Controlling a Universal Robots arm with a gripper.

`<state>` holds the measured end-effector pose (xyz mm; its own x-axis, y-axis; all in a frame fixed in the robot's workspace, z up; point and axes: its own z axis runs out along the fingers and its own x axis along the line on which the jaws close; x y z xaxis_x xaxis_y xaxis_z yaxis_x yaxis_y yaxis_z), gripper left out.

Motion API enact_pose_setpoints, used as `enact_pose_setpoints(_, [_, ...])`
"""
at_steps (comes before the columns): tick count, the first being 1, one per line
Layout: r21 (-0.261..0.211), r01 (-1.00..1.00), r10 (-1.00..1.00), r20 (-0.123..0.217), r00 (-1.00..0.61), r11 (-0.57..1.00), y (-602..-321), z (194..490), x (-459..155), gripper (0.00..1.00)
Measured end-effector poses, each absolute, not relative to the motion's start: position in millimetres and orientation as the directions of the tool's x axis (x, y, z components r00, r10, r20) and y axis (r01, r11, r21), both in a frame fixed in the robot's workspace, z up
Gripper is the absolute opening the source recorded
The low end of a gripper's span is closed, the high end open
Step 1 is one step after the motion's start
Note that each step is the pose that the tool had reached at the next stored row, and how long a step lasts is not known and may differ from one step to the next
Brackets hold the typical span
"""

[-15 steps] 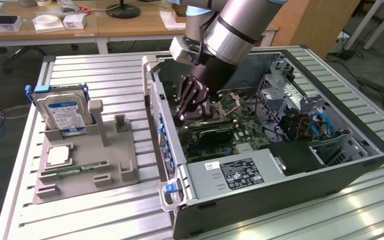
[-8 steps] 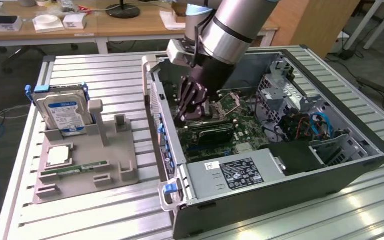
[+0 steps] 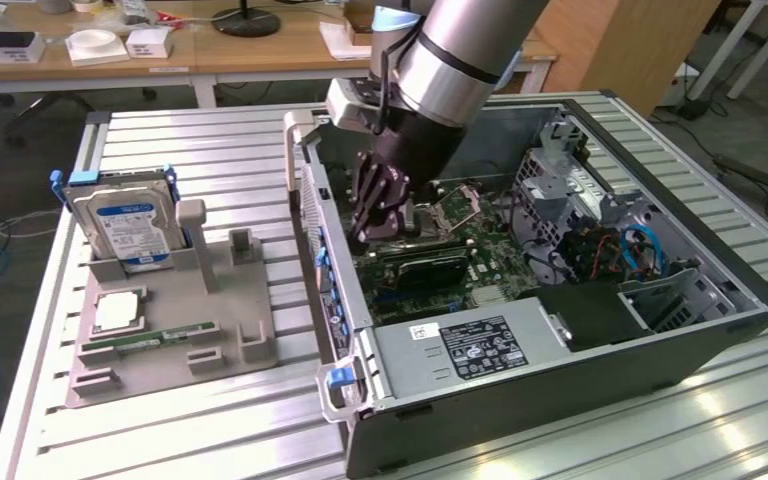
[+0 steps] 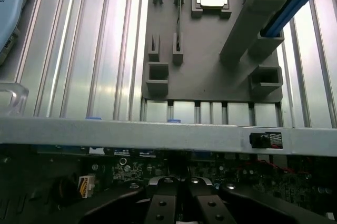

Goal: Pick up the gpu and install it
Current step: 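Press down on the gpu until it lock into place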

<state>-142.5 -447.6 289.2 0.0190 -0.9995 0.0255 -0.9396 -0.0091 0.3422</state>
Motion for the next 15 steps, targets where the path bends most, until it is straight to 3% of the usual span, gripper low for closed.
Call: enact_pose_setpoints(15, [0.34, -0.94, -0.999, 0.027, 0.019, -0.009, -447.6, 284.1, -144.8, 0.1])
